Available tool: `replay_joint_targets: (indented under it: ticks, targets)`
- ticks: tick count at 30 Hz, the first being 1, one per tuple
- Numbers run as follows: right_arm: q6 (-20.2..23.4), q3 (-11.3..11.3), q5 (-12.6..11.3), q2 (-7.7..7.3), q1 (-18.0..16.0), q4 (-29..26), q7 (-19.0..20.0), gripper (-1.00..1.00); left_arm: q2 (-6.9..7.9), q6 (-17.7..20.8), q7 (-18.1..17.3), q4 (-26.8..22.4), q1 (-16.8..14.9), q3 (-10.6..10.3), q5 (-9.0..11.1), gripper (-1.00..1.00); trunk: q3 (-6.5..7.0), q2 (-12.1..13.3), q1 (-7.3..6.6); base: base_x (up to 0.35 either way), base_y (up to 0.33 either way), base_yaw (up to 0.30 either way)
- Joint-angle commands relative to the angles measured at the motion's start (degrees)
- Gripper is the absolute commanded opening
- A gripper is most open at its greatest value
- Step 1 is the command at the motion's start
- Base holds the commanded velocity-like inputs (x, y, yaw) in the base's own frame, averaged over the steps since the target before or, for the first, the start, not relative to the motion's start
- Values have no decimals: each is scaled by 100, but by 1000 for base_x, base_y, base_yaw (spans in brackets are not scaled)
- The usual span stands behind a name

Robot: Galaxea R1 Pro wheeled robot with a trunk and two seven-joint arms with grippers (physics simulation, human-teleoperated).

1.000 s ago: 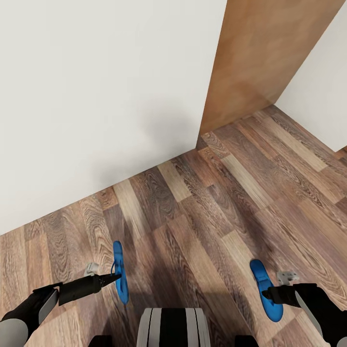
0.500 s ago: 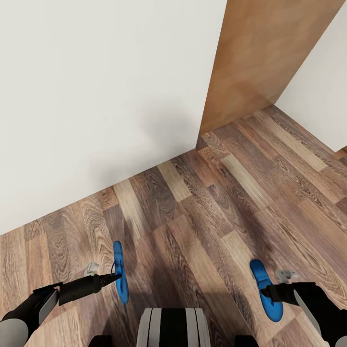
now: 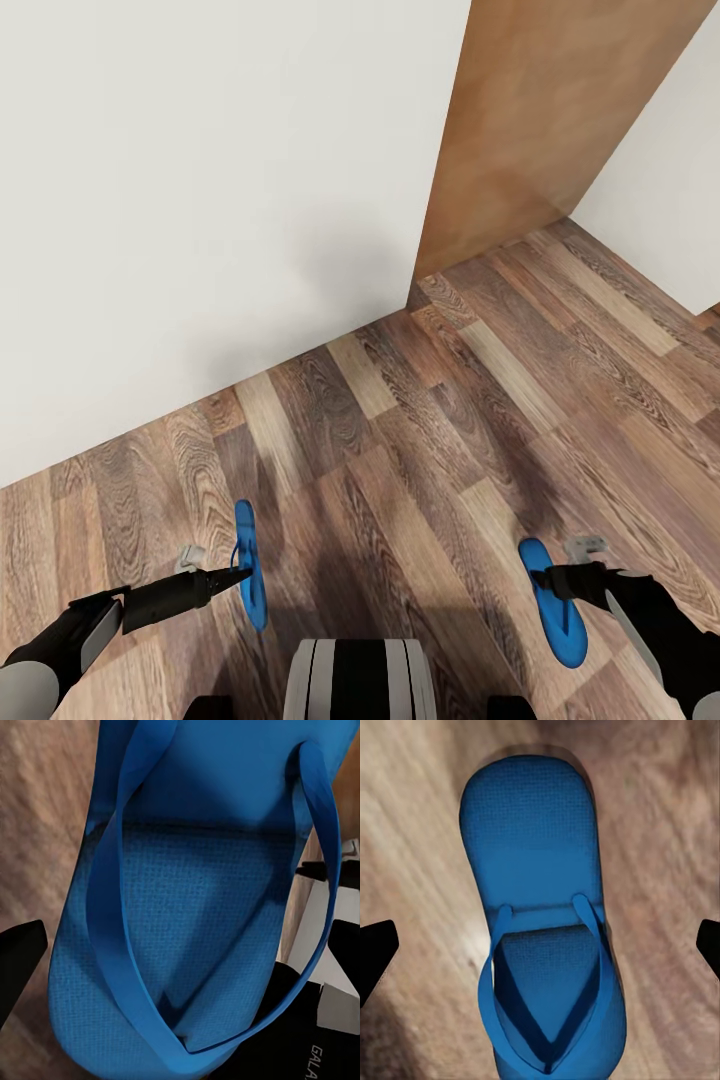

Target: In the bedroom, move the book from the bed onto either nightstand, and place the two sandals side by side next to the bed.

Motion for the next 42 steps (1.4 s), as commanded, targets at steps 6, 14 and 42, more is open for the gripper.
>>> replay_joint_targets:
  ticks: [6,14,42]
  targets:
    - [-18,16,-38,-4,0,-12,-3,100,2,61,-18,1,-1,-5,26,-100,-3,-1,-1,0,0,0]
    - [-30,16,-40,-6,-1,-1,3,100,2,61,-18,-1,-1,-5,25,-100,-3,-1,-1,0,0,0]
    - [-327,51,83,4,-1,338,17,100,-16,60,0,1,-1,-11,25,-100,-3,-1,-1,0,0,0]
